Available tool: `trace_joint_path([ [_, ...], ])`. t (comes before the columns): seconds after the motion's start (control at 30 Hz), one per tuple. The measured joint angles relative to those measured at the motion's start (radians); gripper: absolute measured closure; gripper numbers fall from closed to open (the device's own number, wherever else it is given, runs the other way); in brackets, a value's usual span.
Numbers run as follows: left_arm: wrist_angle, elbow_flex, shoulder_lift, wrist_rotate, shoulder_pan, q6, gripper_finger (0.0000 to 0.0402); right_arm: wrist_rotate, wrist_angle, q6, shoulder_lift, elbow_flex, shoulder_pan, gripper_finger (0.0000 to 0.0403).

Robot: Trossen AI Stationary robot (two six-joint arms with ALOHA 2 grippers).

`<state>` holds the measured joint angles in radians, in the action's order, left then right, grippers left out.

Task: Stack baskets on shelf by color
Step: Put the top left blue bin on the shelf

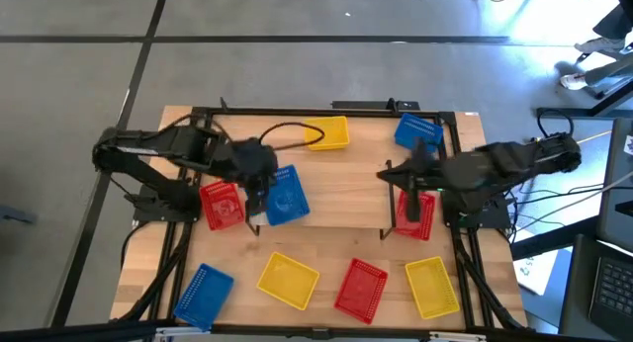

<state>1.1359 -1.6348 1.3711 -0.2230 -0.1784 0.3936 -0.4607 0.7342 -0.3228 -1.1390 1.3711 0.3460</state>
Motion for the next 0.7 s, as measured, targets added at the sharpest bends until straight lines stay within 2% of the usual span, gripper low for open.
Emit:
trace_joint_path([
  [0.1,0.126,0.009,0.006,0.004,-0.08,0.098,0.0401,0.129,0.11,-0.069,-0.114,0.1,-0.051,0.0402],
  [0.2,0.159,0.003,0.0,0.01,-0.157,0.165,0.0401,0.279,0.171,-0.105,-0.222,0.168,-0.105,0.0402],
  [0.3,0.165,0.005,0.004,-0.001,-0.217,0.213,0.0401,0.377,0.203,-0.121,-0.316,0.21,-0.158,0.0402],
  [0.7,0.247,0.005,-0.005,-0.112,-0.357,0.361,0.0401,0.54,0.194,-0.071,-0.608,0.298,-0.276,0.0402],
])
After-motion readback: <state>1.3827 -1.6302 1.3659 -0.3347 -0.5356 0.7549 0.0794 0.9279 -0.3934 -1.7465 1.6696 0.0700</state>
